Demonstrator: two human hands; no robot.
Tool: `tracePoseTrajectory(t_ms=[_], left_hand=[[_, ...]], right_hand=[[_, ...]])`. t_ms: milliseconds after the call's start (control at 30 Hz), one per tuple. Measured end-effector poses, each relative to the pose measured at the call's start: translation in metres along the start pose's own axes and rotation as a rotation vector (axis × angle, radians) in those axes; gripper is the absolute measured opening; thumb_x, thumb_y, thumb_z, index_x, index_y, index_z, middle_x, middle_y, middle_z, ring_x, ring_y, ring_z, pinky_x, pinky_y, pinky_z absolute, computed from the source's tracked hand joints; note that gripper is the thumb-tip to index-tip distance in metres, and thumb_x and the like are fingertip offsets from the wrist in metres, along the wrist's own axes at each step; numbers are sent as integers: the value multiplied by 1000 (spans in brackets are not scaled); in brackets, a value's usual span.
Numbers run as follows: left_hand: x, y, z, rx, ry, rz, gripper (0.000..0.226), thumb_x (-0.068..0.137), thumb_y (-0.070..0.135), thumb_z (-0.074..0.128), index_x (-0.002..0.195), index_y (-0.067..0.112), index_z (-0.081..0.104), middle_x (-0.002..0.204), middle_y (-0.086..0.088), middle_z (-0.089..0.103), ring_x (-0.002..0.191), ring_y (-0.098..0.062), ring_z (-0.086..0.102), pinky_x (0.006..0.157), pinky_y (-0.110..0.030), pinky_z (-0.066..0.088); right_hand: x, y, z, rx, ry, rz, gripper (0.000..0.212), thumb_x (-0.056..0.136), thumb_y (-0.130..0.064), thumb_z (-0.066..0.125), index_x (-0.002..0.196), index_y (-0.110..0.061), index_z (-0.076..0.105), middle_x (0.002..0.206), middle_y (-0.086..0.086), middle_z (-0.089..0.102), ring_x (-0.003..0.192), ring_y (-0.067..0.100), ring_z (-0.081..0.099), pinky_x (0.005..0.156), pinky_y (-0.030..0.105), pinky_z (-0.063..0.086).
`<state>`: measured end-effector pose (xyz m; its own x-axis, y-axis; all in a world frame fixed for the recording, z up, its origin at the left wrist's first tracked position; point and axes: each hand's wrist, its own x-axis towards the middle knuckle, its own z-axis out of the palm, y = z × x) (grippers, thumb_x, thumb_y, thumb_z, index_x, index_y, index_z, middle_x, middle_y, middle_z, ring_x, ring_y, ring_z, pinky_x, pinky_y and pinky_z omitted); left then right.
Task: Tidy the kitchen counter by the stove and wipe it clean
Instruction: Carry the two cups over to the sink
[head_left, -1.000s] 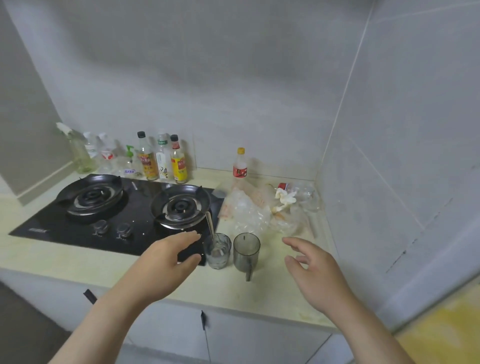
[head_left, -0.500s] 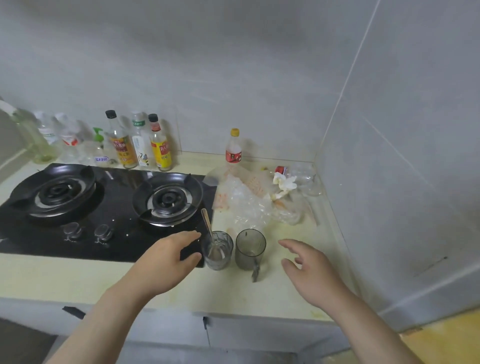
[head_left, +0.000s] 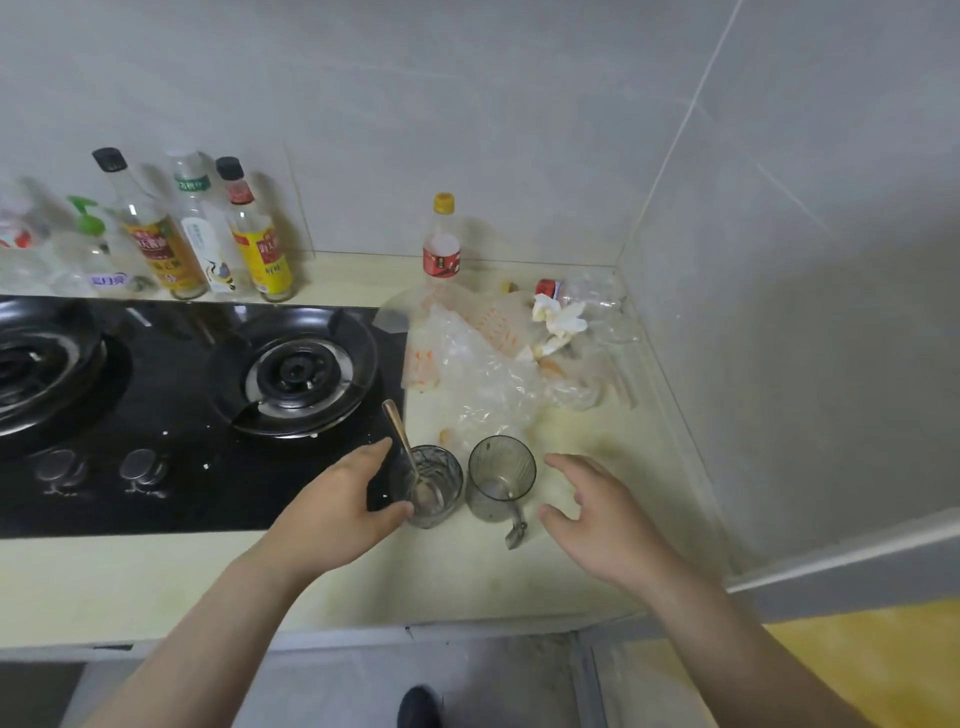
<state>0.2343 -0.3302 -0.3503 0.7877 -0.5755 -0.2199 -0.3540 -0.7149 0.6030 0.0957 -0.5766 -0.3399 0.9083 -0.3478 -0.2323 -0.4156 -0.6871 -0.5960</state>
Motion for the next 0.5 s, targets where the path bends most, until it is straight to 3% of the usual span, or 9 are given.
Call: tracePoseTrajectory(t_ms=[167,233,300,367,500], left_hand=[[12,-6,13,-55,-26,-80,99,78,42,75,155,18,17,158,1,28,143,-12,29,112,-22,26],[14,-6,18,-109,-46,-134,106,74,44,77,155,19,15,157,2,30,141,-12,33,112,-25,29],[16,-5,26,-187,-48,-183,112,65,51,79,154,23,18,153,3,37,136,-12,41,112,-31,36],[17,-5,36,-221,-30,-225,112,55,60,79,149,26,27,143,6,47,125,-9,51,106,-34,44],[19,4,52,-264,45,-275,107,51,52,83,142,21,36,133,10,50,118,-7,54,100,-26,45]], right_hand=[[19,1,7,43,-22,-26,72,81,-29,73,145,-23,41,142,-9,42,128,7,44,108,29,39],[27,2,10,64,-30,-38,75,80,-29,74,146,-26,39,140,-14,40,123,-2,39,107,19,35],[35,4,12,65,-55,-57,75,80,-27,75,145,-27,37,134,-18,36,117,-10,31,97,1,23],[43,8,13,49,-103,-69,75,80,-27,75,144,-26,37,135,-14,37,115,-9,30,86,-5,17],[58,14,12,19,-184,-79,78,78,-35,77,143,-21,36,144,-3,37,124,3,36,91,8,22]])
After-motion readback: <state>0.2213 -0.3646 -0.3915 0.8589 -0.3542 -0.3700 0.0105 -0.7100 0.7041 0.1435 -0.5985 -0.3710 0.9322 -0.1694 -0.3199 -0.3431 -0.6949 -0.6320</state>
